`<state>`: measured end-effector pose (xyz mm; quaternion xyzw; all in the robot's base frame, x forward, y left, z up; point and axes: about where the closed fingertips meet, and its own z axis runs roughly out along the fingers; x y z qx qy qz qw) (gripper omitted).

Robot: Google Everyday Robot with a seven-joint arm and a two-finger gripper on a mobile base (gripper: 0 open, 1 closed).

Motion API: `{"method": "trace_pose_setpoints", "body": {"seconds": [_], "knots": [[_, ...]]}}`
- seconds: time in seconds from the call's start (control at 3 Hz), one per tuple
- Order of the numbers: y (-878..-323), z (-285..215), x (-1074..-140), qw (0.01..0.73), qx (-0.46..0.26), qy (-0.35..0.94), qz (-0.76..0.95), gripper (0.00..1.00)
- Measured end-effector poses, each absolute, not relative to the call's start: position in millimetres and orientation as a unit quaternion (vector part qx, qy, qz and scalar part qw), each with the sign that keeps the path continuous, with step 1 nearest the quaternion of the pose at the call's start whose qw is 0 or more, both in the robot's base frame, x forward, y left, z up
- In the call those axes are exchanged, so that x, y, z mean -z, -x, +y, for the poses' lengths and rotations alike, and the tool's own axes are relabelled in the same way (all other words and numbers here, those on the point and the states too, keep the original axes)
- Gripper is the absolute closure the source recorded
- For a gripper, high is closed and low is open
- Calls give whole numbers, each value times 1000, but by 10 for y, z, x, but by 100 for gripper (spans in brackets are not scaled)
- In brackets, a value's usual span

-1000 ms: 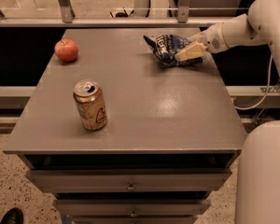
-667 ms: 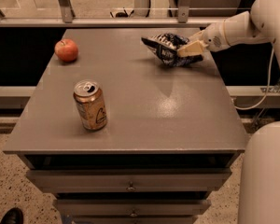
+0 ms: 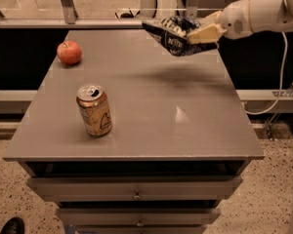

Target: Pick blue chip bag

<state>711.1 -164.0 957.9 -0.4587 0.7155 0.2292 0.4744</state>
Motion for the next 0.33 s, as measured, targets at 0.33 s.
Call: {"method": "trace_pose_setpoints", "body": {"seconds": [0.33], "knots": [[-6790,-1465,-10010,494,-223,446,712,100]]}}
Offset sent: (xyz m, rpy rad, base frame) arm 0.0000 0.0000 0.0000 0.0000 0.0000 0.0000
